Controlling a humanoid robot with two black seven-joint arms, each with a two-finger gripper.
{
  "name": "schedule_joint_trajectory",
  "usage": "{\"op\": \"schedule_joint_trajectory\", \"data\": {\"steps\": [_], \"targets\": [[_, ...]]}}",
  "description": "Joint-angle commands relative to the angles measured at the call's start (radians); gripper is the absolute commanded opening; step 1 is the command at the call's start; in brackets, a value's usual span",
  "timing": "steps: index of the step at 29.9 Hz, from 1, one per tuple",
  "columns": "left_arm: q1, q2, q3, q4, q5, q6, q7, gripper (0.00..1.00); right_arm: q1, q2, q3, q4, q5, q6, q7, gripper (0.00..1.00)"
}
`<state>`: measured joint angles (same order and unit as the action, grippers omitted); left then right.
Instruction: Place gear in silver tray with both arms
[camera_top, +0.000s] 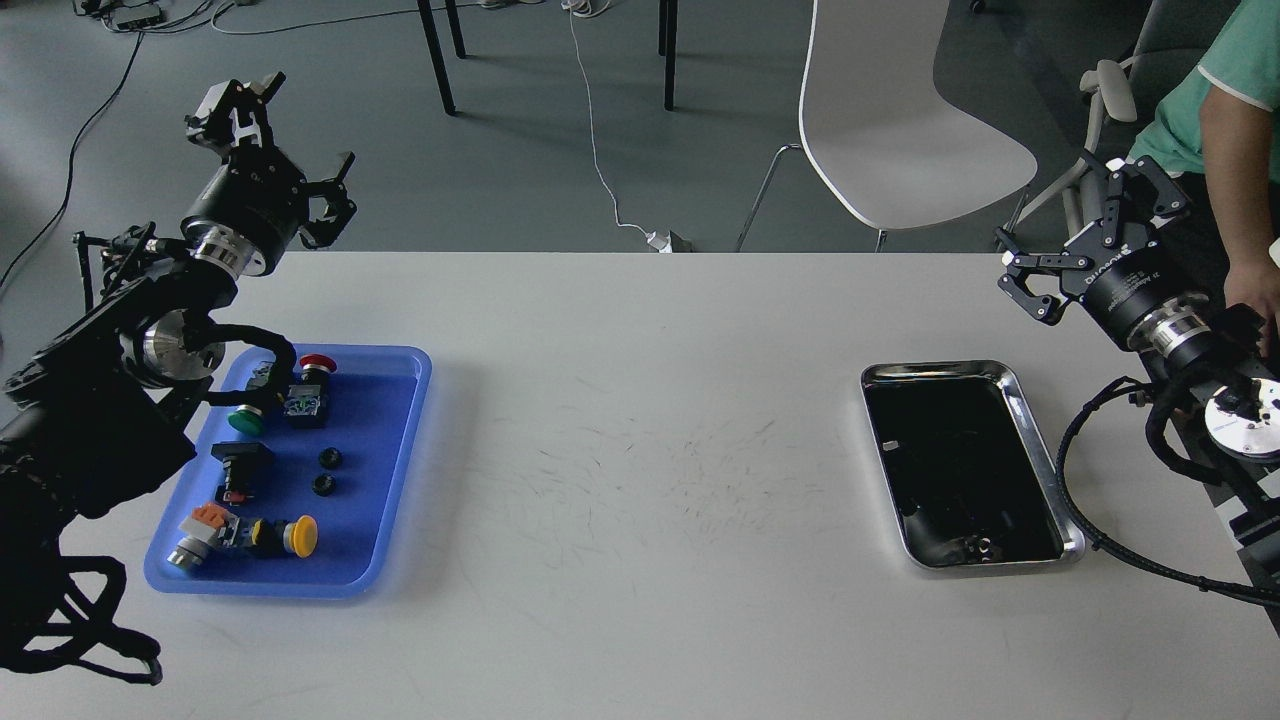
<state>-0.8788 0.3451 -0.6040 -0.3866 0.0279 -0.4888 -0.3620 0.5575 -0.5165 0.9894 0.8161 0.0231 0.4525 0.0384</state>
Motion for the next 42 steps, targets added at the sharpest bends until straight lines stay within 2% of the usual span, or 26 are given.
{"op": "schedule_joint_trajectory", "data": {"steps": [1, 11, 17, 24, 33, 38, 42], "targets": [[0.003, -0.004, 0.003, 0.000, 0.010, 0.004, 0.002, 0.98, 0.001, 0.001, 0.000, 0.000, 0.000, 0.000, 0.000, 0.99], [0.001, -0.001, -0.008, 0.006, 0.000, 0.000, 0.002, 0.98, 0.001, 0.003, -0.003, 0.001, 0.000, 0.003, -0.002, 0.99], [-0.005, 0.002, -0.002, 0.006, 0.000, 0.002, 0.023, 0.98, 0.005, 0.003, -0.006, 0.003, 0.000, 0.002, -0.002, 0.99], [-0.008, 0.002, 0.004, 0.002, 0.007, 0.000, 0.029, 0.98, 0.009, -0.002, -0.011, 0.032, -0.002, 0.002, -0.003, 0.99], [-0.005, 0.021, 0.007, -0.014, 0.059, 0.000, 0.025, 0.98, 0.009, -0.010, -0.012, 0.055, -0.002, -0.003, -0.009, 0.99], [-0.006, 0.075, 0.006, -0.075, 0.170, 0.000, 0.026, 0.98, 0.009, -0.013, -0.014, 0.066, -0.002, -0.003, -0.011, 0.99], [0.003, 0.158, 0.007, -0.210, 0.254, 0.000, 0.026, 0.98, 0.009, -0.013, -0.017, 0.071, -0.002, -0.011, -0.012, 0.99]]}}
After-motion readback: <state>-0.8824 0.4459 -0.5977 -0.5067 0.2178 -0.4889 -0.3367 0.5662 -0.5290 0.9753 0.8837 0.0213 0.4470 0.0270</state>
